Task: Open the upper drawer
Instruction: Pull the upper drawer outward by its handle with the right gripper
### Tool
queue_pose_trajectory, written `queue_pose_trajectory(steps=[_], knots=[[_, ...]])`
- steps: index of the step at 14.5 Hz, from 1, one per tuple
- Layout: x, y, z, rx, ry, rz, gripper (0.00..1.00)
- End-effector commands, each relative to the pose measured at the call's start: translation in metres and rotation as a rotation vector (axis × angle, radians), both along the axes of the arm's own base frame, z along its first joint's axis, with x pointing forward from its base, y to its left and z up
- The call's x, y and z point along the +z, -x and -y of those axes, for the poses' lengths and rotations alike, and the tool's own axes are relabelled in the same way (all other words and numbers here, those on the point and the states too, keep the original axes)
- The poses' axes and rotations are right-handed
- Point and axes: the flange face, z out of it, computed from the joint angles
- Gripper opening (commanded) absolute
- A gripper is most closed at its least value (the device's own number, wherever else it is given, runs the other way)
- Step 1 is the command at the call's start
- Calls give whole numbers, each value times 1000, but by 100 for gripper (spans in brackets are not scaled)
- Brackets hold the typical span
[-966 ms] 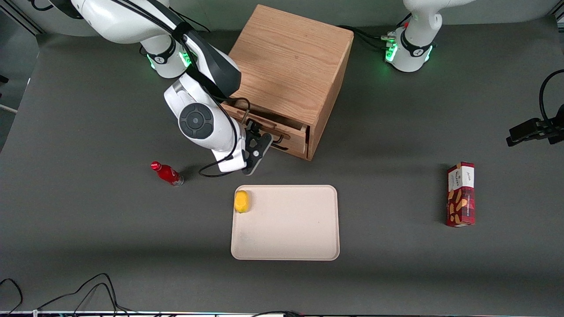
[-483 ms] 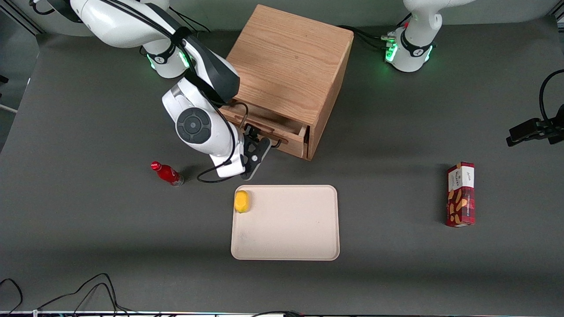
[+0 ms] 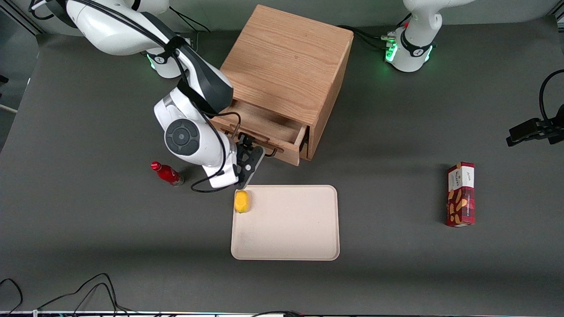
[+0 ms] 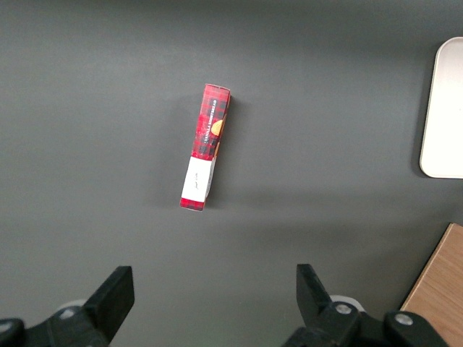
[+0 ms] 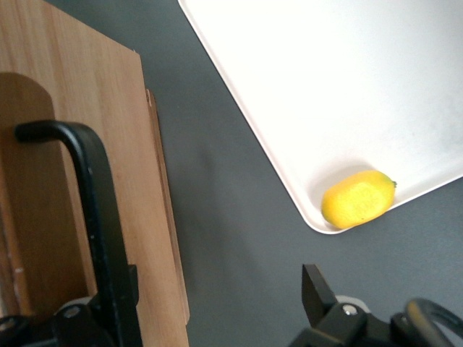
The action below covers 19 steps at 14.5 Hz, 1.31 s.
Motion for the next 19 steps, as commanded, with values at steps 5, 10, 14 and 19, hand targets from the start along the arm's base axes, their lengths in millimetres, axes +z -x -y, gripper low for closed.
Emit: queue_pose_trajectory(steps=[5,10,14,19], knots=[[-6,-29,11,27,-13,24,100],[-12,-41,14,20,-15,27,100],[-17,-53,25,17,-9,38,100],[-29,-66,33,25,-11,19,100]])
